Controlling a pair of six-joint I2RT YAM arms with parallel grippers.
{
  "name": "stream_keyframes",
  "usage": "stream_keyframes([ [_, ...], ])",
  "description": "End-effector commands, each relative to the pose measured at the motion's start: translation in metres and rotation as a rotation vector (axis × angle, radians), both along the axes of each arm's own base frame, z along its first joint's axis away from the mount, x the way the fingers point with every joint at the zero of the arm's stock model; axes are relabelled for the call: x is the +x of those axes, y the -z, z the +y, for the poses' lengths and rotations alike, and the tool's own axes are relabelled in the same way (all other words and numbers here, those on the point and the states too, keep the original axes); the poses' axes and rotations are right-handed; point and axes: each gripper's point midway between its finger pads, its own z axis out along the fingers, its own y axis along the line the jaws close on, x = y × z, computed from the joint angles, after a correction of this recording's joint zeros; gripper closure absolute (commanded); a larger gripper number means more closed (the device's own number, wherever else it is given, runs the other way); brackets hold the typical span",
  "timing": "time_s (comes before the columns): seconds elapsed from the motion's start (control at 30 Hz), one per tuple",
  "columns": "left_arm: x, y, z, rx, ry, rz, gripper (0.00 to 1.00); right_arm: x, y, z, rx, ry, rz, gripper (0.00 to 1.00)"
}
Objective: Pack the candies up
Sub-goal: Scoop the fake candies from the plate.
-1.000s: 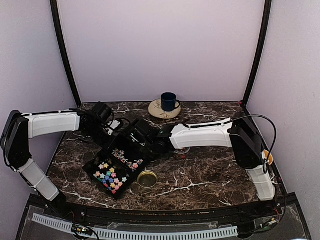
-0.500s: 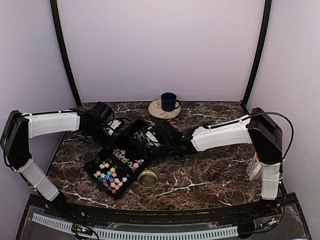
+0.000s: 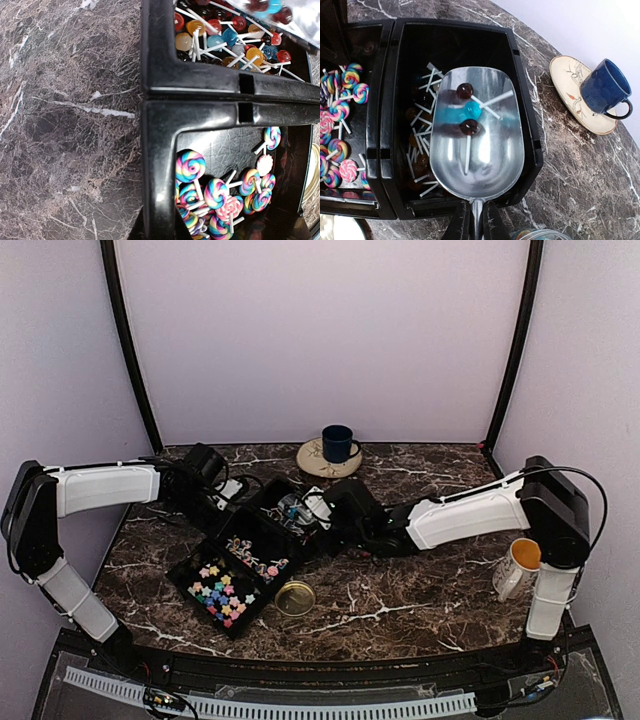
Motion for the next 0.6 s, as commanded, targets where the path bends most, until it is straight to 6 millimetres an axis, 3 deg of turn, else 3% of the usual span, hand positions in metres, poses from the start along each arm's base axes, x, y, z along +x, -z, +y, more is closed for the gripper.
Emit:
stream_keyframes([
  [0.0, 0.016, -0.037, -0.021, -0.118, 0.017, -0.093, 1.0, 0.006, -0.04, 0.001, 0.149, 0.013, -0.069, 1.0],
  [0.37, 0.018, -0.038, -0.019, -0.12, 0.007, -0.094, 1.0, 0.005, -0.079, -0.042, 0.197, 0.096, -0.167, 1.0],
  [0.57, 0.018, -0.039, -0.018, -0.119, 0.004, -0.099, 1.0, 0.0, -0.079, -0.075, 0.093, 0.148, -0.16, 1.0],
])
